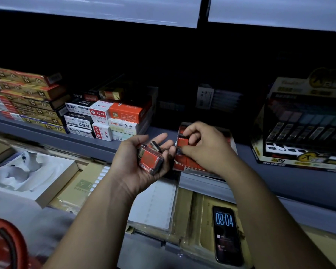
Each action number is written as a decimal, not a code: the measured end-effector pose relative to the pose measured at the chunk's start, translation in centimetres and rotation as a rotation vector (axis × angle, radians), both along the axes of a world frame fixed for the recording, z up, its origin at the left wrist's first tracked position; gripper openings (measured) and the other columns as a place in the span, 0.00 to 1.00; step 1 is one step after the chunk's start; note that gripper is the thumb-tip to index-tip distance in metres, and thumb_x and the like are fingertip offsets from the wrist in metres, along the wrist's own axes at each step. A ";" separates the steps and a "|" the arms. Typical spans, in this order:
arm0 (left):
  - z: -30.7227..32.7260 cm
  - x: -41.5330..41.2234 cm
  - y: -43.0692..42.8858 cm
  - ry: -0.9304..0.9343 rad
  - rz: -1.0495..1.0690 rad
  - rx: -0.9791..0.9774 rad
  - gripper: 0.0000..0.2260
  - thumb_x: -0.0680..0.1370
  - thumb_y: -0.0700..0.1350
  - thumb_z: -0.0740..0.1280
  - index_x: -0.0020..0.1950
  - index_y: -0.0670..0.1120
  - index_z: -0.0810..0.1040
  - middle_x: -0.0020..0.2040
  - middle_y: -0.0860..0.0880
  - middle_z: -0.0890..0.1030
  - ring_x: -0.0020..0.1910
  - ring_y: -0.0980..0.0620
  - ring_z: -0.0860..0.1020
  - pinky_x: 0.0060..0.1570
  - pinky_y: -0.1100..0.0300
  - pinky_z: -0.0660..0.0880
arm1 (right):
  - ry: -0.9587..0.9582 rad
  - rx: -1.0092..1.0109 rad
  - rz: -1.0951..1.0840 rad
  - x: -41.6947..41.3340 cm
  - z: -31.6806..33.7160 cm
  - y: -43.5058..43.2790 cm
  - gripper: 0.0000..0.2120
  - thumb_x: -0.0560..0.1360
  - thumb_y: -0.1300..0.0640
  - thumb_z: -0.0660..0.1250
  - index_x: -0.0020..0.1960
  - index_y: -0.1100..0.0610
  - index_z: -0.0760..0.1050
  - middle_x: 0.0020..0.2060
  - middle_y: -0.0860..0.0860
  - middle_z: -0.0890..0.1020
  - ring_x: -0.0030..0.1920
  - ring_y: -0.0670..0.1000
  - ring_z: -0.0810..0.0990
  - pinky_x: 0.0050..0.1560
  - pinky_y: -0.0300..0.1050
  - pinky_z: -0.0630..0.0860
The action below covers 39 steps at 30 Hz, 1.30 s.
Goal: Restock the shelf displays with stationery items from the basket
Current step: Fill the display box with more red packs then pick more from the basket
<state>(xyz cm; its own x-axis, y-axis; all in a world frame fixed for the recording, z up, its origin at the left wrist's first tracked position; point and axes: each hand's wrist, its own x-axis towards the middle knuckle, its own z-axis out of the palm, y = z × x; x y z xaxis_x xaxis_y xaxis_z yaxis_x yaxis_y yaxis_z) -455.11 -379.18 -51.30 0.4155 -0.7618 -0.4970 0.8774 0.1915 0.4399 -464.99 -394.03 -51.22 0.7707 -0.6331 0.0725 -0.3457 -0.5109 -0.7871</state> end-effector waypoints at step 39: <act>-0.2 0.2 -0.1 -0.007 0.016 0.036 0.16 0.81 0.46 0.60 0.56 0.39 0.84 0.49 0.40 0.85 0.40 0.43 0.82 0.30 0.58 0.80 | -0.322 0.203 -0.194 -0.6 1.2 -0.5 0.05 0.79 0.60 0.68 0.46 0.56 0.81 0.28 0.54 0.82 0.25 0.48 0.76 0.30 0.42 0.74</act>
